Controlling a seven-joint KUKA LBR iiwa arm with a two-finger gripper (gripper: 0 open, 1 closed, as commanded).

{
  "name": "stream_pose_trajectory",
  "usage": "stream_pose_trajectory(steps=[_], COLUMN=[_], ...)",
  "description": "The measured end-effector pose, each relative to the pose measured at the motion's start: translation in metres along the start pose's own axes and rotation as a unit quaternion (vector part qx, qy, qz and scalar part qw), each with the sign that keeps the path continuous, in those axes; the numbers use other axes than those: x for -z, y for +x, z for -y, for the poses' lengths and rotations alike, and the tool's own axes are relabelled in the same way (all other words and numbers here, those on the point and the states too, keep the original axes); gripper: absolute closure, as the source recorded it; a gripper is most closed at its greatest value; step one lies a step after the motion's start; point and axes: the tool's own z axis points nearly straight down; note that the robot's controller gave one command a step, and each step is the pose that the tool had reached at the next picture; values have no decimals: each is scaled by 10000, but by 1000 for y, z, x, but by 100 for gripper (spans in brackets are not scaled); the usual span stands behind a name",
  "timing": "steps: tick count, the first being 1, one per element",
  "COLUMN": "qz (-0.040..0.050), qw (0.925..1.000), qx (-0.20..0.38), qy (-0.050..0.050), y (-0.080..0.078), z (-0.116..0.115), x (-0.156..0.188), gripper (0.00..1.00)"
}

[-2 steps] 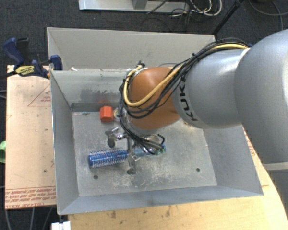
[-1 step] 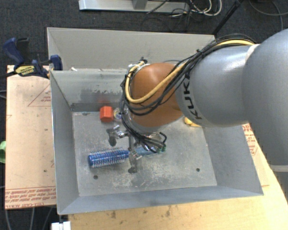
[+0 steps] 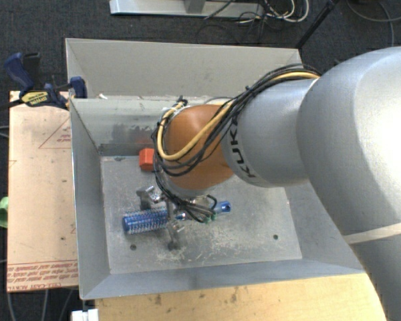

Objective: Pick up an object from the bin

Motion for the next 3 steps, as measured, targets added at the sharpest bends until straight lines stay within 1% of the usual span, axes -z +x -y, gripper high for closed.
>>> stream_pose_trajectory(steps=[1, 2, 3], qz=[18, 19, 44], qw=[10000, 10000, 10000], qx=[-8, -13, -20], qy=[6, 4, 16], y=[-1, -1, -2], z=[-1, -1, -1], x=[0, 0, 66], gripper=[0, 100, 100])
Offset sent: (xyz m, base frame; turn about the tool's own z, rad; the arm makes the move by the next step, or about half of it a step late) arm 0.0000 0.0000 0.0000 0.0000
